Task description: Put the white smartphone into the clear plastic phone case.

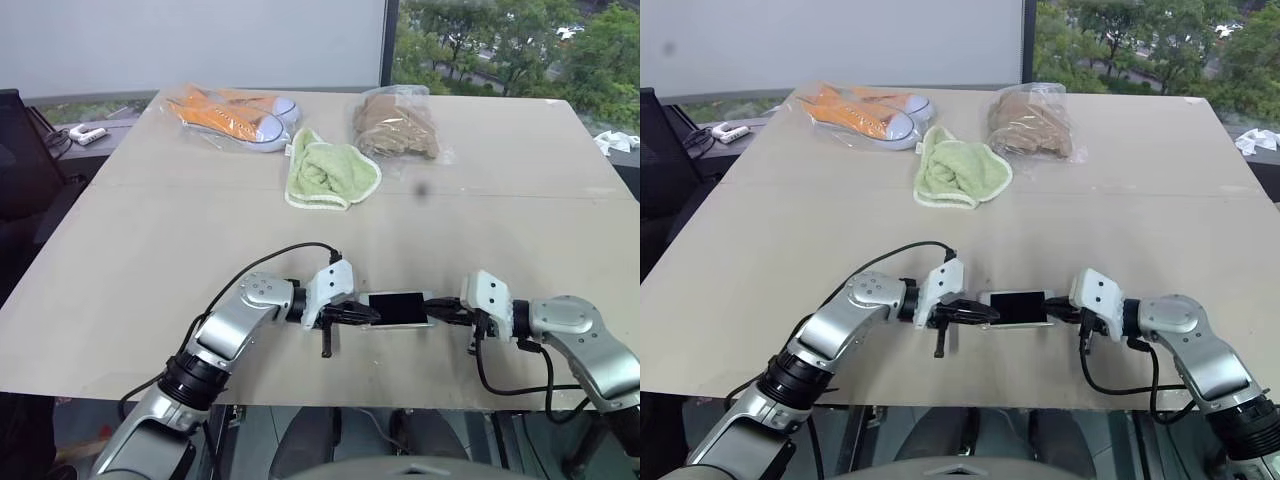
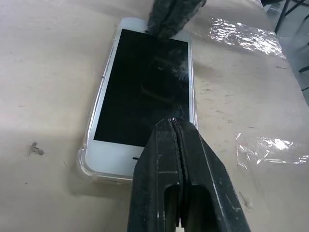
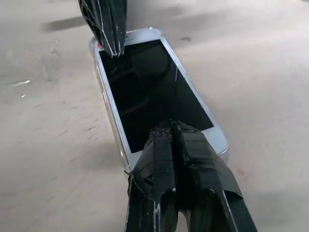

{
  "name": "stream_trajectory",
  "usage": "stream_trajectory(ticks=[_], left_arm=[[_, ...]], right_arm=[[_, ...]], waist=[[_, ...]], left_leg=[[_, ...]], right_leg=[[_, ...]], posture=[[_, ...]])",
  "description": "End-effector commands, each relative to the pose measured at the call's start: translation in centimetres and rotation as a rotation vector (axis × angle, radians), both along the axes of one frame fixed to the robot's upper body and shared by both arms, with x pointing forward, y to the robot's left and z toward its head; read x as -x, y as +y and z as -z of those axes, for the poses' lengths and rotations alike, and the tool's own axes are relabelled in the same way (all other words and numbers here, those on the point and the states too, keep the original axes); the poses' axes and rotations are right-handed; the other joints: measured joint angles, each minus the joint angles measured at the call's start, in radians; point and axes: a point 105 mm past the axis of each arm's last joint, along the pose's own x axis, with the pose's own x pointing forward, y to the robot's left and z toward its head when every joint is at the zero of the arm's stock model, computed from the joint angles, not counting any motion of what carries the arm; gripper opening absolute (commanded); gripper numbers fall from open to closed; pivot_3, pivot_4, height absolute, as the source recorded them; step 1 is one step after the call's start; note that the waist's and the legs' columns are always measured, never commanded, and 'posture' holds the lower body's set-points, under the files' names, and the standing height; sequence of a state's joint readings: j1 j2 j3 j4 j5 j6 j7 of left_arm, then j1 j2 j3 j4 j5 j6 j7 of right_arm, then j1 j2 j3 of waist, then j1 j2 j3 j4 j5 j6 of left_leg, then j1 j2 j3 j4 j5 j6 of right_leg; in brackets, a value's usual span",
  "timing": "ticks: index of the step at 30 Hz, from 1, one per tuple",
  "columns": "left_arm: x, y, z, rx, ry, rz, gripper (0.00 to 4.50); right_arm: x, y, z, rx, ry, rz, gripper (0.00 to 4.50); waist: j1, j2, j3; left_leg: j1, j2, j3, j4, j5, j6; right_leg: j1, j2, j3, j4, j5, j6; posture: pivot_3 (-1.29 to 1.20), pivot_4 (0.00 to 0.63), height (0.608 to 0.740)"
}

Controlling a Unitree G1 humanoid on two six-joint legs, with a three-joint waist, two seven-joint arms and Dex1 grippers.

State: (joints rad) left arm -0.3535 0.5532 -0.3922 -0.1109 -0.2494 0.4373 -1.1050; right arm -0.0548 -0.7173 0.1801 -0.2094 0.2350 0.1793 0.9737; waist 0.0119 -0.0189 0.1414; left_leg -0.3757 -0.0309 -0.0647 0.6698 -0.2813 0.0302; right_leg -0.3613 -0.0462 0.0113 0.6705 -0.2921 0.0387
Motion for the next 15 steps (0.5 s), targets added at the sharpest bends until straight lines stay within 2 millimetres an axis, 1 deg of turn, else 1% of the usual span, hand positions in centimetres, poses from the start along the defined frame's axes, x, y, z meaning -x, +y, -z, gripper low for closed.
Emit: stream_trajectory(ticks=[1,4,11,15], left_arm=[[0.0,0.7,0.6,-0.035,0.011,-0.029,0.0],[-0.1,0.8,0.5,-0.035,0.009,-0.036,0.0],[-0.1,1.0,0.5,-0.039,0.007,-0.044,0.0],[-0.1,1.1,0.4,-0.041,0.005,-0.046,0.0]], right_arm=[[1.0,-2.1,4.5,0.069,0.157,0.086,0.03],[1.4,-2.3,5.3,0.057,0.187,0.091,0.03],[2.6,-3.3,7.3,0.135,0.235,0.068,0.03],[2.3,-3.2,7.4,0.124,0.234,0.078,0.03]], waist=[[0.0,0.0,-0.003],[0.001,-0.002,-0.009],[0.003,-0.003,-0.019],[0.003,-0.002,-0.02]], left_leg=[[0.001,0.0,0.0,0.0,0.0,0.0],[0.001,0.0,0.0,0.0,0.0,0.0],[0.001,0.0,0.0,-0.001,0.0,0.0],[0.001,0.0,0.0,-0.002,-0.001,0.001]], right_leg=[[0.001,0.0,0.0,0.0,0.0,0.0],[0.001,0.0,0.0,0.0,0.0,0.0],[0.002,-0.001,0.0,-0.002,0.0,0.0],[0.002,-0.001,0.0,-0.003,0.0,0.0]], posture=[[0.0,0.15,0.74],[0.0,0.15,0.74],[0.0,0.15,0.74],[0.0,0.15,0.74]])
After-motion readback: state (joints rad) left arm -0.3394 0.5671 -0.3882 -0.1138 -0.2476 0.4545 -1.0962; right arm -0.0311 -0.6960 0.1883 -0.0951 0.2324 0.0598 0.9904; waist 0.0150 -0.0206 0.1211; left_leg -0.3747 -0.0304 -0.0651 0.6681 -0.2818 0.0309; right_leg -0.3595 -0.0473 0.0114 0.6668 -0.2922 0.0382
